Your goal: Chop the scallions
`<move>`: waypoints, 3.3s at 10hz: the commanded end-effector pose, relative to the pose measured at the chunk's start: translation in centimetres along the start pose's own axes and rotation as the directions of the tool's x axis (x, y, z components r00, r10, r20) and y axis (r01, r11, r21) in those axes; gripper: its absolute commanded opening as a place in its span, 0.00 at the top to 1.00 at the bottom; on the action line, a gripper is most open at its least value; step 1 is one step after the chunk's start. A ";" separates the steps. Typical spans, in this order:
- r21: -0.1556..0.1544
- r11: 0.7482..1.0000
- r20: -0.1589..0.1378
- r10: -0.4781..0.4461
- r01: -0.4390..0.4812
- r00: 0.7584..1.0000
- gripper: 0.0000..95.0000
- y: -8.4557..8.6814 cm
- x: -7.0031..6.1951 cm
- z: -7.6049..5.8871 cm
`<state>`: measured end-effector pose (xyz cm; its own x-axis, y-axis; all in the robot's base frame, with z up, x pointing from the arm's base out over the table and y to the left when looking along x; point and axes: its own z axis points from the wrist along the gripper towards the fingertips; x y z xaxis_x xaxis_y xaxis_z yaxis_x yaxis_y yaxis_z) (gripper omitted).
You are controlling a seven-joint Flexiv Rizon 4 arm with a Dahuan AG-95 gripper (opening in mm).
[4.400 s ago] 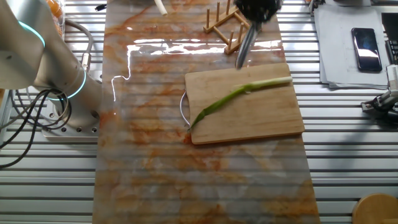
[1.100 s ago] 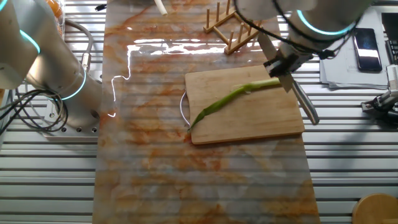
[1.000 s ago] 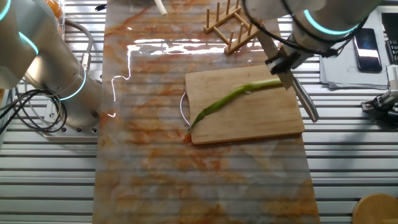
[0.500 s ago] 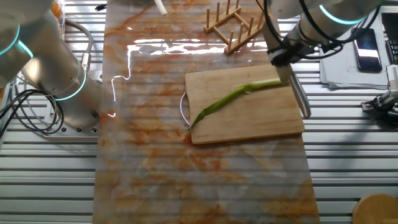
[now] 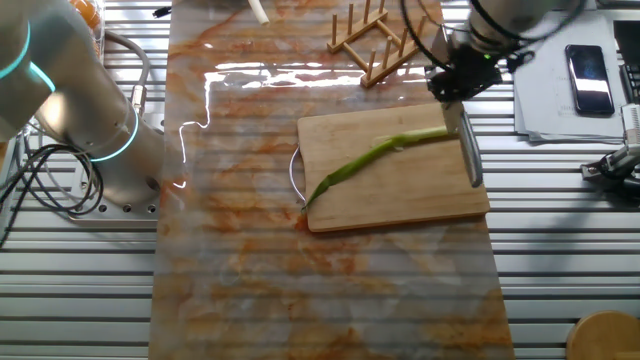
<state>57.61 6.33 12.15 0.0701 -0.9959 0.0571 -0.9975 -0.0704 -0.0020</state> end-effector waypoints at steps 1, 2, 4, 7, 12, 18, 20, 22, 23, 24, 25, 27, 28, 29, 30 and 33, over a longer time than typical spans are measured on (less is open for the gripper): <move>0.075 0.995 -0.034 -0.060 0.062 0.998 1.00 0.3 1.5 1.6; 0.075 0.995 -0.015 -0.070 0.071 0.997 1.00 0.4 1.7 1.7; 0.064 0.995 0.016 -0.083 0.082 0.996 1.00 0.3 1.7 1.6; 0.055 0.992 0.049 -0.117 0.115 0.992 1.00 0.3 1.5 1.2; 0.020 0.986 0.071 -0.164 0.163 0.984 1.00 0.1 1.3 1.3; -0.012 0.989 0.053 -0.144 0.145 0.988 1.00 -0.2 0.5 1.7; -0.011 0.991 0.069 -0.132 0.133 0.989 1.00 -0.3 0.8 2.3; -0.011 0.990 0.071 -0.142 0.143 0.987 1.00 -0.5 0.9 2.7; -0.021 0.989 0.081 -0.146 0.148 0.986 1.00 -0.7 0.8 3.1; -0.029 0.990 0.082 -0.138 0.141 0.987 1.00 -0.7 0.5 3.2; -0.029 0.990 0.079 -0.133 0.135 0.988 1.00 -0.8 0.3 3.3; -0.014 0.994 0.071 -0.110 0.112 0.991 1.00 -0.8 0.2 3.3; -0.002 0.995 0.067 -0.103 0.103 0.992 1.00 -0.8 0.2 3.3; 0.011 0.995 0.068 -0.097 0.097 0.993 1.00 -0.8 0.2 3.3; 0.020 0.995 0.063 -0.095 0.094 0.993 1.00 -0.8 0.2 3.3; 0.026 0.992 0.064 -0.122 0.120 0.990 1.00 -1.1 0.1 3.9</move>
<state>58.79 6.08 8.03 0.1996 -0.9799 -0.0071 -0.9796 -0.1994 -0.0237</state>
